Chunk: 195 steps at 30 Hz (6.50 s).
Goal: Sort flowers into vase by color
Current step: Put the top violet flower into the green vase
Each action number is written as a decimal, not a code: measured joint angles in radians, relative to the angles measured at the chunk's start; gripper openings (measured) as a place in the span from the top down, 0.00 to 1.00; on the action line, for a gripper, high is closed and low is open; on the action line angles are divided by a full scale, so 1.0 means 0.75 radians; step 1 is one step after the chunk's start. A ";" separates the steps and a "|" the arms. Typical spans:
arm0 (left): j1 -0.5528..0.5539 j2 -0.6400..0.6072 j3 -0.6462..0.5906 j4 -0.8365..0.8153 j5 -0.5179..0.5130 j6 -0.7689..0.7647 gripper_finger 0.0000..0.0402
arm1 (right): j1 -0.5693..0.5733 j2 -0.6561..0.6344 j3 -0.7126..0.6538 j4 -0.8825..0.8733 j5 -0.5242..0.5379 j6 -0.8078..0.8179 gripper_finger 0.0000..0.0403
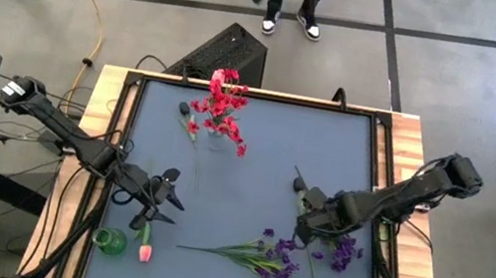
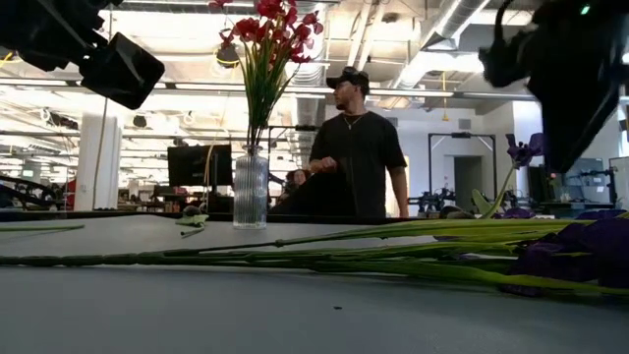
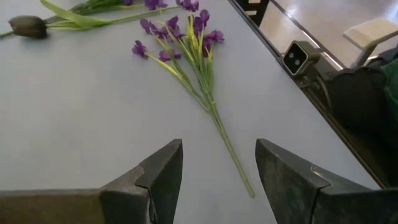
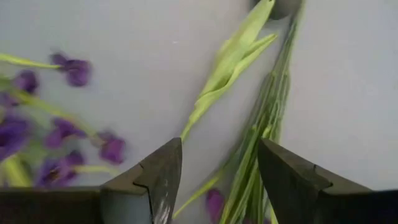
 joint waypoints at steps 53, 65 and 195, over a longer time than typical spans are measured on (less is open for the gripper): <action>0.001 0.000 0.000 0.012 -0.016 -0.069 0.53 | -0.270 -0.135 -0.231 0.173 0.470 -0.298 0.95; 0.001 0.000 0.000 0.013 -0.016 -0.137 0.53 | -0.270 -0.325 -0.174 0.227 0.506 -0.422 0.91; 0.308 0.418 0.018 0.543 0.043 -0.528 0.53 | 0.027 0.790 0.484 1.362 1.171 -3.632 0.94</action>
